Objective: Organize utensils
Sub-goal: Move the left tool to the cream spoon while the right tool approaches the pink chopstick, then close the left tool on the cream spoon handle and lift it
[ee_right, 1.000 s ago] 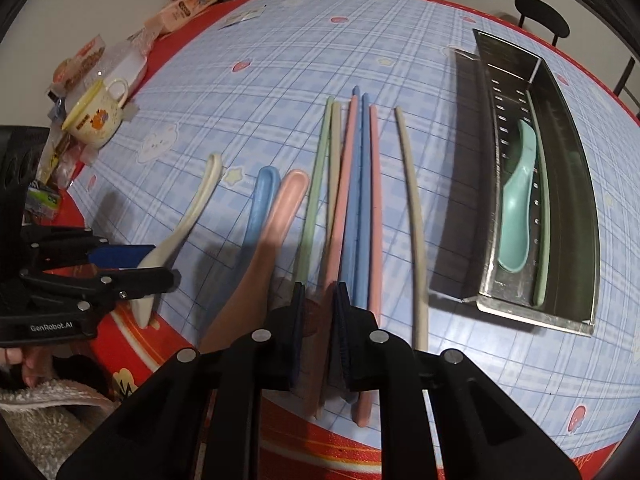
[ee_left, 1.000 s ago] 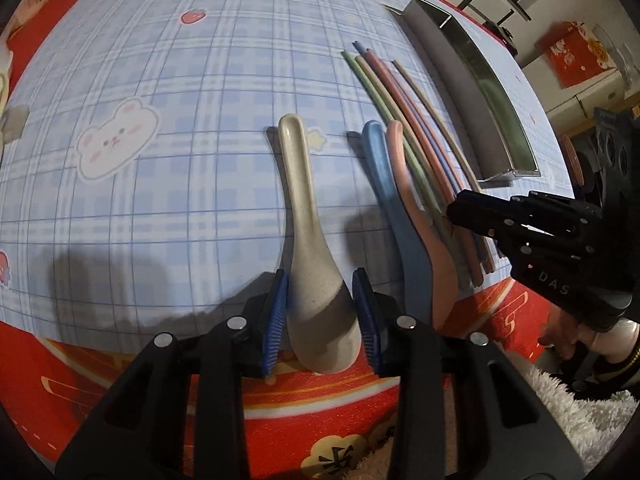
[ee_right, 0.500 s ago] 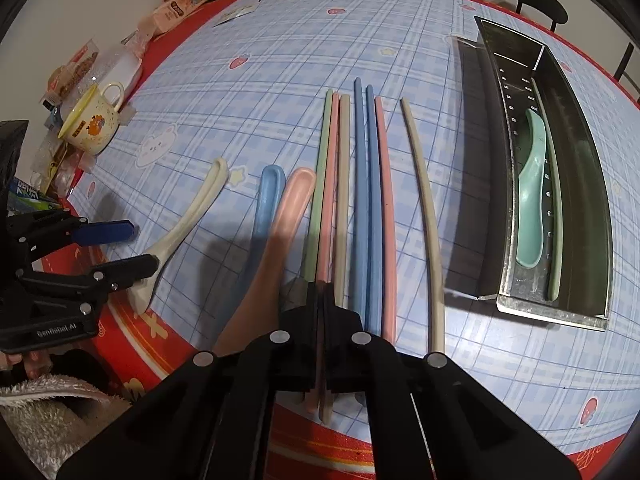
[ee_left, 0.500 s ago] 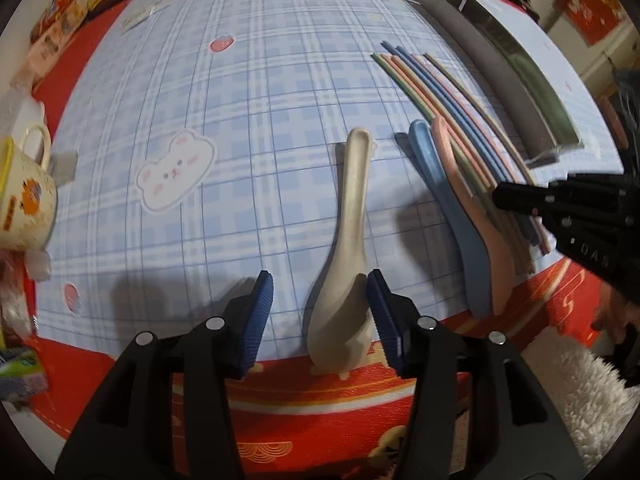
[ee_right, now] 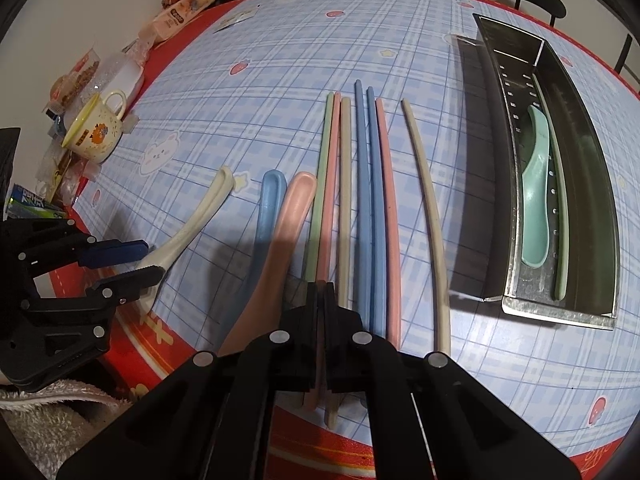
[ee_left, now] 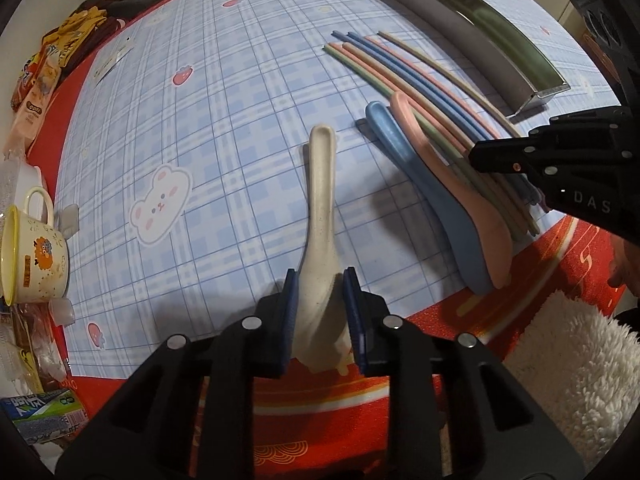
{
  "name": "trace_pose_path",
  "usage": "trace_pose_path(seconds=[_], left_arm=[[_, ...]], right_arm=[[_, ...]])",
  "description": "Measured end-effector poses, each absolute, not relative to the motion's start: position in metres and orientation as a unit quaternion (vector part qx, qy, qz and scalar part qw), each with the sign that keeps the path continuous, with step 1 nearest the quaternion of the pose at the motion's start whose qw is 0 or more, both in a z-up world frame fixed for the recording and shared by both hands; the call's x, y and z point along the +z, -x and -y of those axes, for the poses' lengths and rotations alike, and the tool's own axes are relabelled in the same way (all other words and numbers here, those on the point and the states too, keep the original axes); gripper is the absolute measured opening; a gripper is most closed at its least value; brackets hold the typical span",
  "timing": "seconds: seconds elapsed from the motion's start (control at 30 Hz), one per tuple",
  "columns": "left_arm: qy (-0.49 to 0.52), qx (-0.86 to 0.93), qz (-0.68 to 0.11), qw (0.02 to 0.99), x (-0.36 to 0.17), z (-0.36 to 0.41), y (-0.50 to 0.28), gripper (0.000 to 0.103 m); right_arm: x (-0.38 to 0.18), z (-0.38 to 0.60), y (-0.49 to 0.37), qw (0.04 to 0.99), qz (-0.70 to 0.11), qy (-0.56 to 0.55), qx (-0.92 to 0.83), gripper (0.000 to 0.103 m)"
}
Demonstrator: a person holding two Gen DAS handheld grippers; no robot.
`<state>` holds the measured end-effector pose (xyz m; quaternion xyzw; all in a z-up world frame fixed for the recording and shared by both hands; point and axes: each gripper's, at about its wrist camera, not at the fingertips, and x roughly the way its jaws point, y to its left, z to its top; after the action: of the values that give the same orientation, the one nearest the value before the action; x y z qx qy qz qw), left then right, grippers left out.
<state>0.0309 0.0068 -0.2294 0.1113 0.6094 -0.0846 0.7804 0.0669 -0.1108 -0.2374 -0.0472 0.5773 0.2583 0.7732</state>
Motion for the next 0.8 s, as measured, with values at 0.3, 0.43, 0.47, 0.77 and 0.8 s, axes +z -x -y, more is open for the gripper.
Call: trace_pose_path(seconds=[0.3,0.43,0.47,0.77,0.8], left_arm=[[0.181,-0.073,-0.623,0.757,-0.244,-0.095,-0.038,0.005],[0.145,-0.072,-0.606,0.779,-0.223,-0.088,-0.035,0.014],[0.114,-0.079,-0.604,0.785,-0.218,-0.078,-0.039,0.027],[-0.162,-0.068,-0.628,0.758,-0.238,0.010,-0.028,0.040],[-0.176,-0.065,-0.627,0.756,-0.240,0.014,-0.028,0.041]], right_arm=[[-0.235,0.114,-0.066,0.773,-0.577,0.043,0.259,0.004],[-0.230,0.114,-0.067,0.777,-0.571,0.042,0.263,0.004],[-0.230,0.114,-0.068,0.777,-0.570,0.043,0.264,0.004],[-0.226,0.112,-0.066,0.778,-0.564,0.045,0.274,0.004],[-0.226,0.113,-0.065,0.778,-0.564,0.044,0.274,0.004]])
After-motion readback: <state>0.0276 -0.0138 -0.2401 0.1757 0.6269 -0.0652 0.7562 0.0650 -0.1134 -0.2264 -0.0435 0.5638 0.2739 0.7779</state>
